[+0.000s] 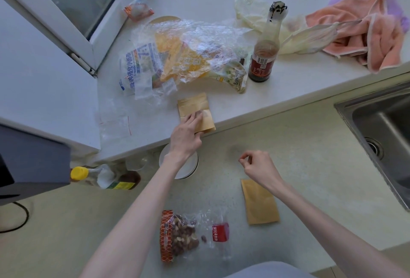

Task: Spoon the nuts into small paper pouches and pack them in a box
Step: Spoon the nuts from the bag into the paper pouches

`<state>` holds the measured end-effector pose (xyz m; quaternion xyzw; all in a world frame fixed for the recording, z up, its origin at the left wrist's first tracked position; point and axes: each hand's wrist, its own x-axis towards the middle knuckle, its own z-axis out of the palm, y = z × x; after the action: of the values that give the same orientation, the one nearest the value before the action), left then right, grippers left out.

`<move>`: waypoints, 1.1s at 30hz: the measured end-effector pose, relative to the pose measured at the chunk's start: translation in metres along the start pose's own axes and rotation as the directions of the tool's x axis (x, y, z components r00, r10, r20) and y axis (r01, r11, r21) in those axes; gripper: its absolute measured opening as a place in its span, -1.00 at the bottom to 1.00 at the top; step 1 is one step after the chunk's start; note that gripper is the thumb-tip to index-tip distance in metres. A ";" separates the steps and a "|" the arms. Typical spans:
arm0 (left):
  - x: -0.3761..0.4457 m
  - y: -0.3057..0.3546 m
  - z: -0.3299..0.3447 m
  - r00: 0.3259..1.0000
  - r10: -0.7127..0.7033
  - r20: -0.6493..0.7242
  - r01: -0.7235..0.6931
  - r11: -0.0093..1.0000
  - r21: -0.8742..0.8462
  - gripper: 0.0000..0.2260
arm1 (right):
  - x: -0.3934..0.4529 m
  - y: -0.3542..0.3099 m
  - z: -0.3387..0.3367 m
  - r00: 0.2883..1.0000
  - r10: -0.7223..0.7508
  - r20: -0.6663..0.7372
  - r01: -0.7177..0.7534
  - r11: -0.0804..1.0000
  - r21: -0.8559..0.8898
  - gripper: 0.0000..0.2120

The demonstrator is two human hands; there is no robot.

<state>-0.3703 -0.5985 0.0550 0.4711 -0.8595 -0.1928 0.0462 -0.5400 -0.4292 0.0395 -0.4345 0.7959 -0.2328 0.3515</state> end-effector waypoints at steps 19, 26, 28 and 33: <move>-0.024 0.023 -0.078 0.781 -0.220 -0.584 -0.028 0.923 -0.384 -0.67 | -0.004 -0.053 -0.034 0.981 -0.146 -0.124 0.163 0.977 0.139 -0.89; -0.076 0.044 -0.103 0.844 -0.479 -0.240 0.010 0.462 -0.887 -0.82 | -0.025 -0.105 -0.071 0.942 -0.224 -0.251 0.298 0.902 0.312 -0.90; -0.094 0.049 -0.110 0.849 -0.495 -0.183 0.002 0.350 -0.937 -0.80 | -0.036 -0.118 -0.079 0.928 -0.249 -0.276 0.332 0.889 0.314 -0.91; -0.136 0.051 -0.125 0.858 -0.498 -0.126 0.002 0.248 -0.969 -0.69 | -0.074 -0.146 -0.091 0.923 -0.280 -0.263 0.370 0.834 0.410 -0.85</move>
<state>-0.3034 -0.4976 0.2037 0.5132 -0.4536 -0.5633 0.4621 -0.5048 -0.4352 0.2230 -0.4456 0.6640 -0.5085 0.3193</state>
